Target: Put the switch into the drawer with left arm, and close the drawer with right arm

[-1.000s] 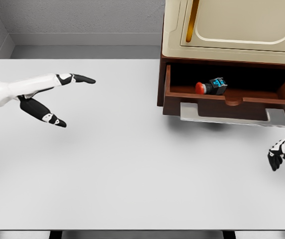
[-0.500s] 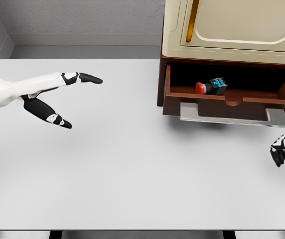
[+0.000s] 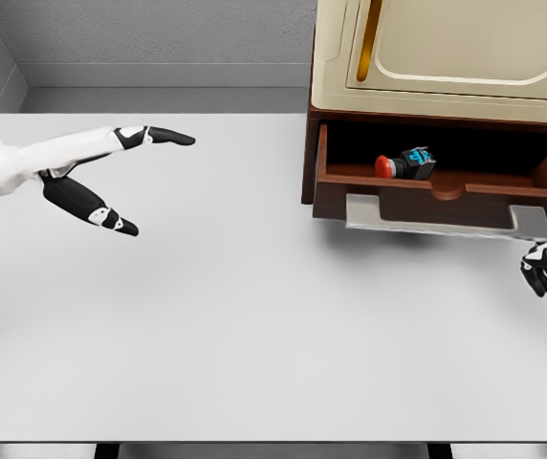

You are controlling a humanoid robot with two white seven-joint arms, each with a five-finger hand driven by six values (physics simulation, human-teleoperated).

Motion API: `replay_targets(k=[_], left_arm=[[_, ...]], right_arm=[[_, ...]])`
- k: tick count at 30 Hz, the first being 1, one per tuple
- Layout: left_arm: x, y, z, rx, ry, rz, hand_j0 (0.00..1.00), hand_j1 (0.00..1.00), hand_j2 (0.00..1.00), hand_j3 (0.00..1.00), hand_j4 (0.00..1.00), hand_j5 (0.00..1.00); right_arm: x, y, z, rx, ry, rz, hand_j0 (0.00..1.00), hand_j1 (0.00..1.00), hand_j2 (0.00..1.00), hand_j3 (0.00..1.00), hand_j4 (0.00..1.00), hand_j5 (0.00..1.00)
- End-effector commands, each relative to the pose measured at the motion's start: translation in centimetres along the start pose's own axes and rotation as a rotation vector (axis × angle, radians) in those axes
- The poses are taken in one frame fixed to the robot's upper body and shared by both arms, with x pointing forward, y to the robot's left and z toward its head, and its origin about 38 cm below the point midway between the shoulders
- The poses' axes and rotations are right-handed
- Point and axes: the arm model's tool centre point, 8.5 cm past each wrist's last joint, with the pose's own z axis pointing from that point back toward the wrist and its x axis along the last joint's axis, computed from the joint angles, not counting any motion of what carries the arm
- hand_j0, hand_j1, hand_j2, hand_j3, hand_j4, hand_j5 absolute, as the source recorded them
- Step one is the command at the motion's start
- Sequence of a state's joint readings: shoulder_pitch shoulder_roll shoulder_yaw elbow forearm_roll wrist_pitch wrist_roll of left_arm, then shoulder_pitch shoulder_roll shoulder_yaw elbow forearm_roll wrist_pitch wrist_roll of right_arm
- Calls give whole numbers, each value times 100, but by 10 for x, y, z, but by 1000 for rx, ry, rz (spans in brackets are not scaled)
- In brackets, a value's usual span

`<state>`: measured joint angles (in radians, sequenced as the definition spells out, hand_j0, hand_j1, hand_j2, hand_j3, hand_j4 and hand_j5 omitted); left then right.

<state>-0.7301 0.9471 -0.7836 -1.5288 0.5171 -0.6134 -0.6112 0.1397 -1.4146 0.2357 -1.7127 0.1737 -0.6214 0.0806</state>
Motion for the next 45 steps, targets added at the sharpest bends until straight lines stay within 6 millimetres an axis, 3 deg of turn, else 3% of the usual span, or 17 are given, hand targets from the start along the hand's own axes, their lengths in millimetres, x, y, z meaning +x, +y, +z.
replay_targets(k=[1,6,19,25,33,42,45], left_arm=[[0,0,-1,5,-3,10,100,100,100,100,100,100],[0,-5,-11,4,-31,22,100,100,100,100,100,100],[-1,-4,-4,7,-16,21,100,100,100,100,100,100],[-1,-5,-4,6,-17,26,100,100,100,100,100,100],[1,-2,-5,18,-31,34,100,100,100,100,100,100],[1,-1,6,15,-1,29,100,100,100,100,100,100],[1,1,6,20,-2,28,100,100,100,100,100,100]], right_arm=[[0,-7,-1,-76,-1,-93,15,15,15,15,15,15],[3,5,-12,-62,-22,-127,15,15,15,15,15,15],[7,38,-37,-3,-68,-233,16,16,16,16,16,16],[12,49,-37,91,-84,-230,17,17,17,17,17,17],[18,20,-49,13,-124,-178,17,17,17,17,17,17],[32,13,-80,-40,-206,-181,17,17,17,17,17,17],[32,9,-82,-46,-211,-172,17,17,17,17,17,17]])
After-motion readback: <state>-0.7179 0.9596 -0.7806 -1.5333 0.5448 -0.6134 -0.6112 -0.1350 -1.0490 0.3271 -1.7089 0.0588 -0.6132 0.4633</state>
